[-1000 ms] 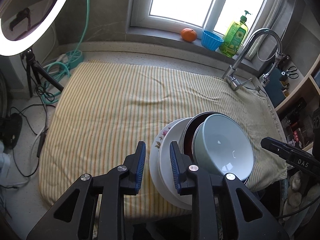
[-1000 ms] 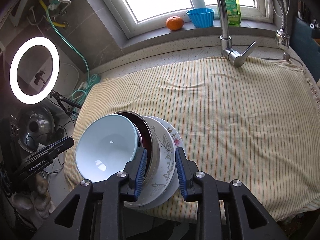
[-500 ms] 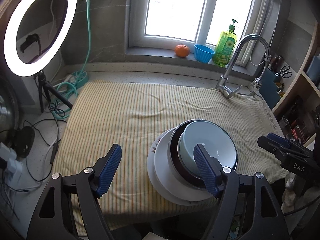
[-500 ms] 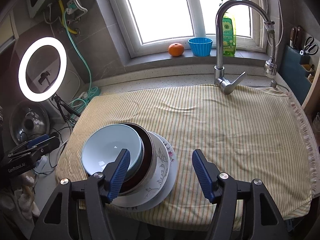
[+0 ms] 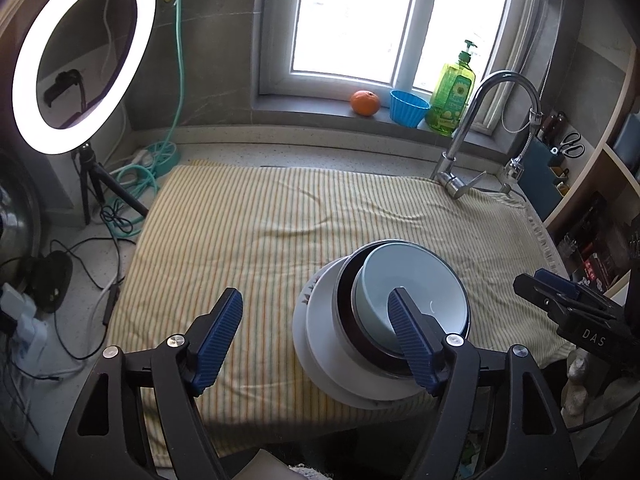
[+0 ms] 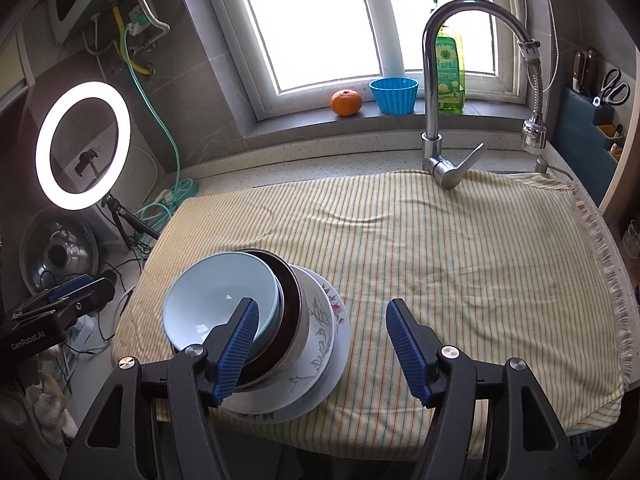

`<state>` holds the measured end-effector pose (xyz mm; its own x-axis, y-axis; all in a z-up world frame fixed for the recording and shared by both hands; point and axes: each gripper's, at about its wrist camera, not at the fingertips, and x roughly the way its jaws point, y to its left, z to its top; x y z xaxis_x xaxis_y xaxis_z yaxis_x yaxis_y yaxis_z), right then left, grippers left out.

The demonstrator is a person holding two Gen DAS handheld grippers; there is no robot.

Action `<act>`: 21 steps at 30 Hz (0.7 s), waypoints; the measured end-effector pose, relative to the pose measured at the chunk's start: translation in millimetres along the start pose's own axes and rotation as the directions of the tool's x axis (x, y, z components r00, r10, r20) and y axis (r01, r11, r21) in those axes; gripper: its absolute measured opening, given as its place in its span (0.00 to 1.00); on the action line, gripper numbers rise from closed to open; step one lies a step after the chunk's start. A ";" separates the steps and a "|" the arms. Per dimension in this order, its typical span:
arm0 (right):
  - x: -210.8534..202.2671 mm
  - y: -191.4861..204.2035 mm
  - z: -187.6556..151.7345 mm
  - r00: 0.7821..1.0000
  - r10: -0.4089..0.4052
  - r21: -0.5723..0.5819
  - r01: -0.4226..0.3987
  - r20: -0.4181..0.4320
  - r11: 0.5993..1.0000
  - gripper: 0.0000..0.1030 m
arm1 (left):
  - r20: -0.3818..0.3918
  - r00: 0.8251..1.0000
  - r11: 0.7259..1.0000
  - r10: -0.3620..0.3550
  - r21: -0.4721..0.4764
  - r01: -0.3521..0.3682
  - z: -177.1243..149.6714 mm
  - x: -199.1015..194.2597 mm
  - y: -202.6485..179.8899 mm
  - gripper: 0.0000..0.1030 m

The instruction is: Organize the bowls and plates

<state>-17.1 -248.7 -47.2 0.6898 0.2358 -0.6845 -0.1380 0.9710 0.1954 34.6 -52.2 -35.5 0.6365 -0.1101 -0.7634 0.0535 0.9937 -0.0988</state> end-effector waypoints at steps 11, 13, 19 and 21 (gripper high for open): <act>5.3 -3.7 1.2 1.000 0.001 0.007 -0.001 -0.018 1.000 0.61 | -0.004 1.000 1.000 -0.006 0.006 0.006 0.3 0.9 -0.8 0.73; 5.3 -3.8 1.0 1.000 0.002 0.006 -0.002 -0.018 1.000 0.61 | -0.005 1.000 1.000 -0.006 0.006 0.006 0.5 1.0 -0.8 0.73; 8.2 -2.8 1.9 1.000 0.001 0.003 -0.001 -0.023 1.000 0.61 | -0.003 1.000 1.000 -0.009 0.005 0.009 1.5 0.7 -0.4 0.73; 9.4 -2.8 2.7 1.000 0.001 0.001 -0.001 -0.025 1.000 0.61 | -0.004 1.000 1.000 -0.009 0.005 0.009 1.7 1.0 -0.7 0.73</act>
<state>-8.3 -249.2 -52.3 0.6713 0.2381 -0.7019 -0.1380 0.9706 0.1972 36.6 -52.9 -35.2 0.6331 -0.1193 -0.7648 0.0630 0.9927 -0.1027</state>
